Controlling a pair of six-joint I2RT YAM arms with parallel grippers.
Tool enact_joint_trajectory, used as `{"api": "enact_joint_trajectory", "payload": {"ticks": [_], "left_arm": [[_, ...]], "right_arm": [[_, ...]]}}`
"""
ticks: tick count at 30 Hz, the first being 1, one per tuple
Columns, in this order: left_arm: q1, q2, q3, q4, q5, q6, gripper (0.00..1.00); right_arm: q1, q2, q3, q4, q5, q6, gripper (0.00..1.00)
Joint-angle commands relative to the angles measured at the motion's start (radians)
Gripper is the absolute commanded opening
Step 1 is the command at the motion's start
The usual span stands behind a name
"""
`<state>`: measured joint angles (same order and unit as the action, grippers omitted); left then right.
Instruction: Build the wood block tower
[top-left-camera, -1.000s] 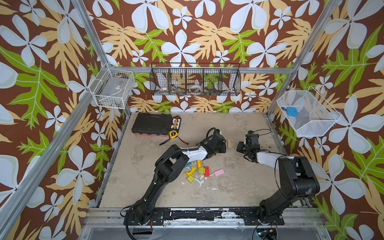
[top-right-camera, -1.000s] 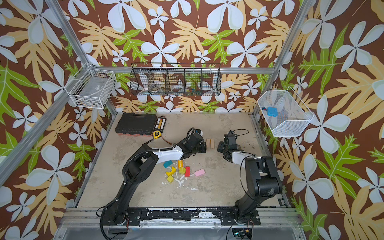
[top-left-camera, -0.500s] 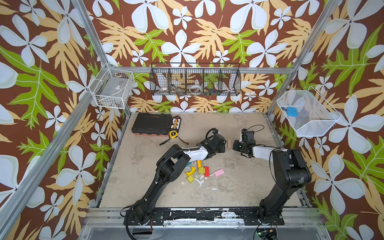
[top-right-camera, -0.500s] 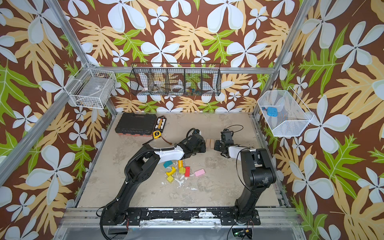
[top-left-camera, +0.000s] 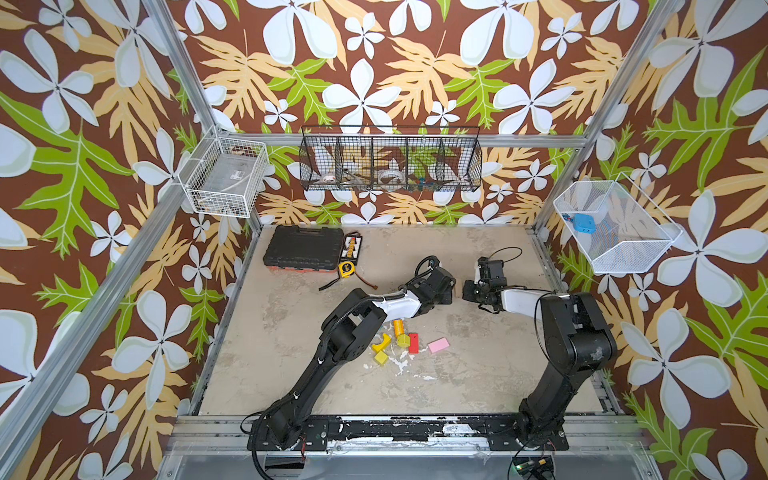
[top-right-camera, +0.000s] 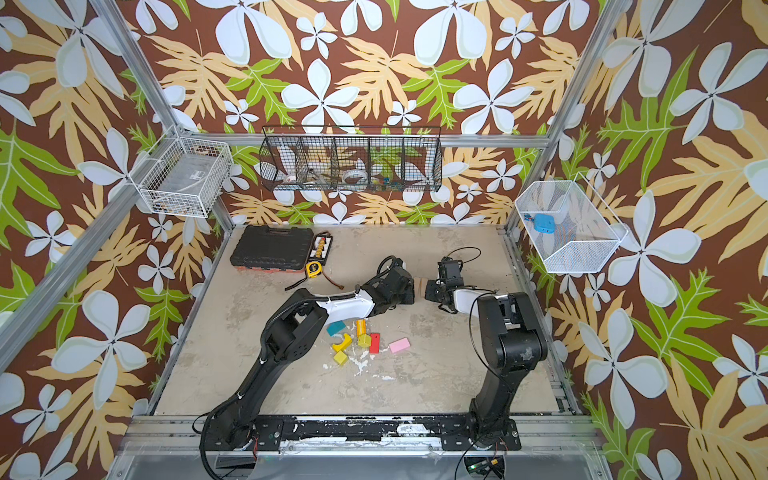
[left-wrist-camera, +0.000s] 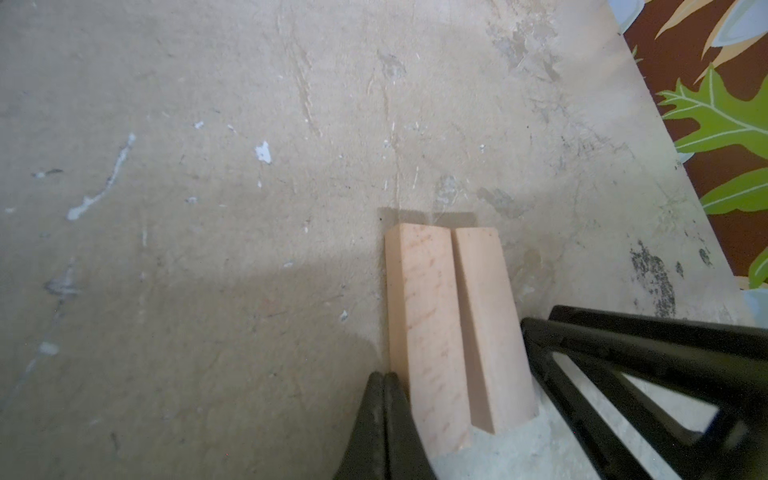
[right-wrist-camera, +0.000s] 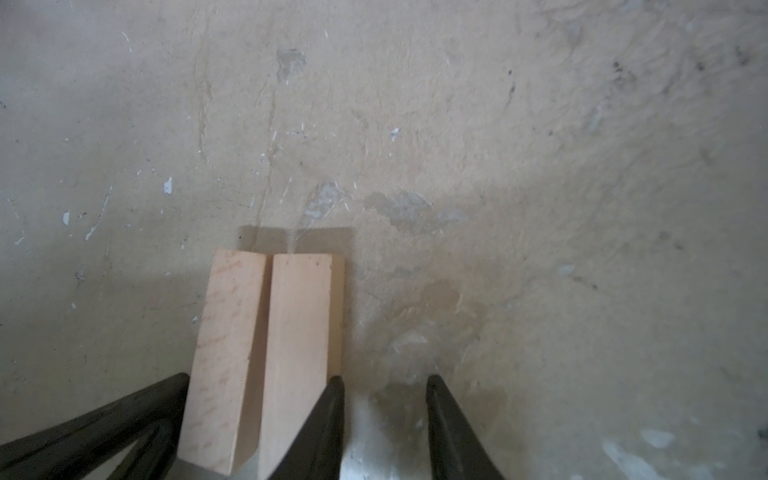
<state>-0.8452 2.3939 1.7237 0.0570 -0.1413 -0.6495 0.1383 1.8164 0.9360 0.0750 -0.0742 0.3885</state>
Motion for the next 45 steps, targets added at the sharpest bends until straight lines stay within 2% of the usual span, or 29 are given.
{"api": "enact_joint_trajectory", "payload": {"ticks": [1,18,31,45], "left_arm": [[0.001,0.012,0.009,-0.014,0.029,-0.004,0.05],[0.001,0.038,0.033,-0.016,0.036,-0.01,0.05],[0.001,-0.03,-0.088,0.064,0.018,-0.042,0.04],[0.001,-0.045,-0.107,0.055,-0.003,-0.036,0.04]], "right_arm": [[0.002,0.007,0.007,-0.015,0.0,-0.009,0.35],[0.009,0.021,0.024,-0.027,0.002,-0.015,0.34],[0.013,0.039,0.044,-0.029,-0.041,-0.032,0.36],[0.027,0.042,0.05,-0.039,-0.019,-0.041,0.36]]}}
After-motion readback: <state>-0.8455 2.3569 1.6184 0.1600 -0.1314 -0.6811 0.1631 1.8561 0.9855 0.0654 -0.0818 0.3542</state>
